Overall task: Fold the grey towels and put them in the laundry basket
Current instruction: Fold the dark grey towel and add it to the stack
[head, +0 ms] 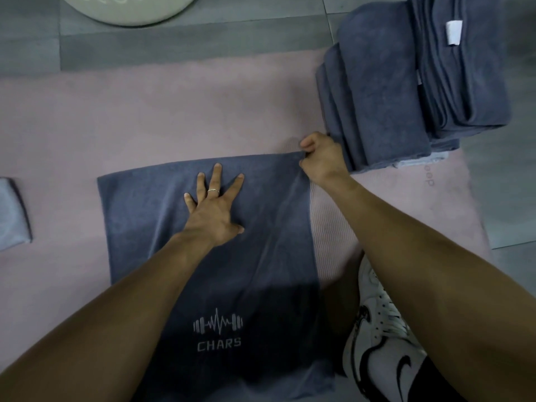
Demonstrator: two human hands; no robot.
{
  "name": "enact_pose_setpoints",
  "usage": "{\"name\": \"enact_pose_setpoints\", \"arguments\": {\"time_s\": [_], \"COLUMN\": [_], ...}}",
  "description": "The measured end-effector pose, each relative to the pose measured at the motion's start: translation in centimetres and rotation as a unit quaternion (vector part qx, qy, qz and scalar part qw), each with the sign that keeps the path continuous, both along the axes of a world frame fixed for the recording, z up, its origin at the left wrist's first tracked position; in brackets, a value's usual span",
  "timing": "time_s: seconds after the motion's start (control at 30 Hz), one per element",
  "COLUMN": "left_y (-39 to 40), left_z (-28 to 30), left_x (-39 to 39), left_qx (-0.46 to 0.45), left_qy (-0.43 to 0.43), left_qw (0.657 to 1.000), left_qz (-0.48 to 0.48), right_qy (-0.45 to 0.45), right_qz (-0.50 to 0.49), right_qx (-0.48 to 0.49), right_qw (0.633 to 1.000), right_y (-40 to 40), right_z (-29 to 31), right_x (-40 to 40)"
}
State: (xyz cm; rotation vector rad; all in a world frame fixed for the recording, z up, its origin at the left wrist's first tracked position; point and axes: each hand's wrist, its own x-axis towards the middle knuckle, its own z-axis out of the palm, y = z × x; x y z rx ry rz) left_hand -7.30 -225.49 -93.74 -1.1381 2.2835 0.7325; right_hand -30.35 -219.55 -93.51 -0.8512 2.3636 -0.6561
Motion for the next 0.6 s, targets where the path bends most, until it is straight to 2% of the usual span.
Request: {"name": "enact_pose_setpoints", "arguments": {"time_s": [0.17, 0.3, 0.5, 0.6], "left_y": [0.4, 2.6, 9.5, 13.4], "left_z": [0.3, 1.0, 5.2, 6.6], "left_x": [0.9, 4.0, 8.7, 11.2], "left_qx": [-0.019, -0.086, -0.063, -0.051], "left_qy": [0.047, 0.087, 0.155, 0.151], "left_qw": [0.999, 0.992, 0.986, 0.987], "left_qz": [0.004, -0.011, 0.007, -0.001], "right_qy": [0.035, -0.03, -0.054, -0.053], "right_qz": [0.029, 0.029, 0.059, 0.072], "right_qx": [0.044, 0.036, 0.108, 0.135], "right_qw": [0.998, 0.998, 0.991, 0.987], "right_y": [1.9, 6.2, 14.9, 19.1], "right_z": [2.2, 4.7, 8.2, 8.4], "right_x": [1.0, 4.4, 11.2, 14.6]}}
